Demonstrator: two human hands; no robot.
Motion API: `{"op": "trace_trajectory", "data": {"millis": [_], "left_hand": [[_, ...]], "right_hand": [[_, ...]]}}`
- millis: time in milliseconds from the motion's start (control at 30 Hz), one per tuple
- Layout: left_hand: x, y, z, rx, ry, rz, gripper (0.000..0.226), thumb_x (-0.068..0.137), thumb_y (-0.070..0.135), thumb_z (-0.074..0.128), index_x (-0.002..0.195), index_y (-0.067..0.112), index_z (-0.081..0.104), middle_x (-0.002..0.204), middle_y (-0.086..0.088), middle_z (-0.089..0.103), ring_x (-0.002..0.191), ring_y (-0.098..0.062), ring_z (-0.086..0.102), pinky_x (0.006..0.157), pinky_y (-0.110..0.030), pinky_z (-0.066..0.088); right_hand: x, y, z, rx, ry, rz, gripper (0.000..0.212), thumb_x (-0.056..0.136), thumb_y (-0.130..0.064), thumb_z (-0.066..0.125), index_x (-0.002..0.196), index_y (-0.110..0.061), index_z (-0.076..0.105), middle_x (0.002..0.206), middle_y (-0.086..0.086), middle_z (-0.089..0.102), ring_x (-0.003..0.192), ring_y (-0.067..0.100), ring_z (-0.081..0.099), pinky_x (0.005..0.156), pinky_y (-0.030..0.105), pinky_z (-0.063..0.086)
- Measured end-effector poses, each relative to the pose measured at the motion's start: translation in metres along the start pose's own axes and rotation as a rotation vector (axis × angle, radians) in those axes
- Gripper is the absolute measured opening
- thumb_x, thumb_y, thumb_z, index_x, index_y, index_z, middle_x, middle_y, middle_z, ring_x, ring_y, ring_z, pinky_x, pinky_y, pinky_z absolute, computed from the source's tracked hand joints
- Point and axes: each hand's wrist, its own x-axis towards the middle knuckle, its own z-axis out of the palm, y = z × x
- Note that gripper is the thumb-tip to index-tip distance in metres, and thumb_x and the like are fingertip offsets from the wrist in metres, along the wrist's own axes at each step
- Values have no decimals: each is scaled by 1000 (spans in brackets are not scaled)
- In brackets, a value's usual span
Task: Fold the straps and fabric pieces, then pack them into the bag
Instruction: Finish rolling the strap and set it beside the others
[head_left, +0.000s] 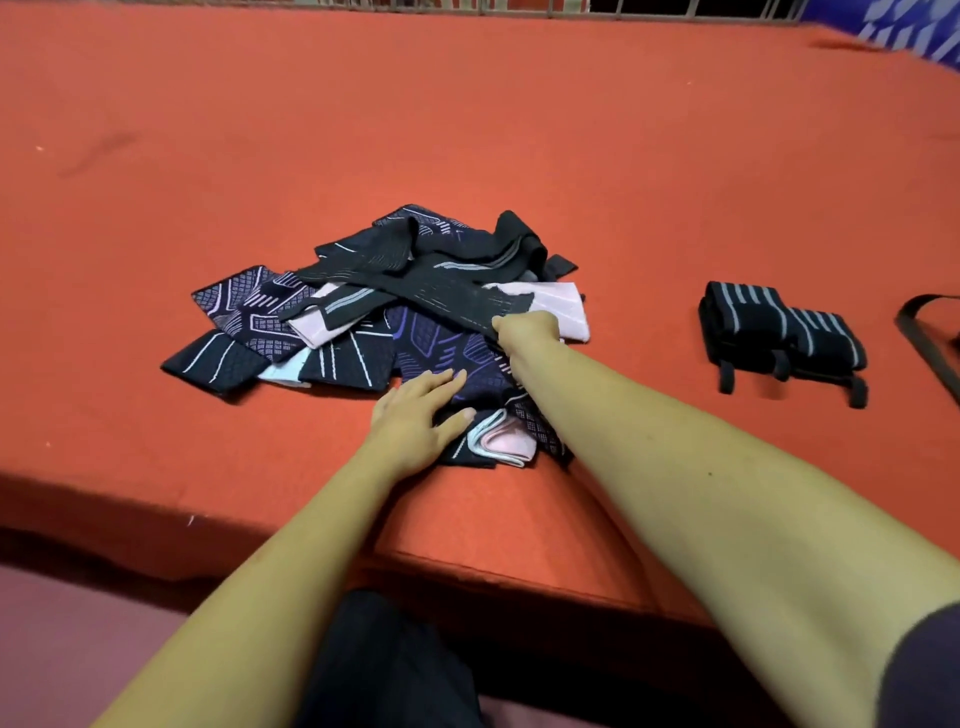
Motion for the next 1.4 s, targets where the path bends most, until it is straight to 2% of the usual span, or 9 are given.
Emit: {"op": "trace_trajectory", "data": {"millis": [133, 333, 433, 600, 733, 833, 1067, 1233, 1400], "left_hand": [[1, -3, 1, -3, 19, 9, 86, 70, 82, 22, 147, 46, 37, 153, 17, 39, 146, -9, 26, 120, -42, 19], [1, 5, -8, -58, -57, -69, 69, 82, 68, 46, 146, 44, 40, 152, 17, 38, 144, -7, 29, 121, -38, 17], [3, 21, -27, -393, -133, -210, 57, 80, 38, 60, 136, 30, 56, 144, 3, 51, 126, -14, 49, 108, -31, 35], [-3, 78, -59, -404, 281, -164, 39, 72, 42, 55, 107, 26, 63, 112, 2, 66, 112, -20, 58, 103, -41, 43], [-19, 151, -71, -393, -63, 356, 68, 85, 37, 75, 144, 23, 44, 143, 11, 43, 133, 0, 36, 111, -20, 26], [-20, 185, -67, -393, -301, 431, 42, 84, 25, 78, 122, 26, 60, 117, 8, 67, 109, 1, 58, 95, -24, 45], [-19, 226, -64, -264, -268, 521, 4, 93, 18, 66, 97, 18, 66, 90, 15, 71, 84, 4, 64, 77, -28, 48], [-26, 266, -53, -1057, -430, 235, 15, 96, 6, 58, 109, 1, 53, 92, -9, 65, 79, -18, 64, 69, -32, 53], [-29, 283, -25, -1265, -549, 44, 20, 93, 0, 55, 111, 5, 63, 101, -10, 72, 87, -19, 69, 81, -32, 56]], "right_hand": [[-1, -9, -17, 102, -6, -153, 11, 90, -17, 66, 98, -11, 60, 91, 10, 62, 75, 21, 54, 61, 33, 43], [-40, -10, -84, 193, -61, -427, 14, 88, 1, 57, 86, -12, 60, 90, 9, 64, 82, 24, 64, 78, 47, 59], [-66, 5, -121, 125, -17, -500, 17, 87, 4, 57, 83, -12, 58, 87, 8, 64, 80, 22, 67, 71, 35, 61], [-106, 32, -170, -115, -92, -609, 8, 86, -4, 65, 90, -3, 59, 89, 17, 68, 78, 29, 70, 70, 49, 60], [-148, 25, -203, -313, -334, -704, 13, 90, -2, 64, 88, 4, 52, 70, 6, 63, 51, 25, 64, 49, 35, 48], [-170, 11, -231, -415, -358, -734, 16, 89, -4, 67, 80, -4, 54, 59, -7, 60, 47, 24, 62, 48, 32, 43], [-167, -7, -305, -61, -67, -582, 22, 84, -1, 71, 77, -9, 53, 53, 14, 59, 42, 24, 62, 47, 31, 44], [-156, -18, -319, 119, 74, -552, 25, 86, 3, 69, 76, -10, 49, 60, 14, 63, 49, 18, 67, 47, 27, 54], [-142, -32, -314, 119, 214, -590, 28, 84, 7, 68, 73, -13, 51, 67, 10, 60, 46, 11, 63, 49, 25, 53]]}}
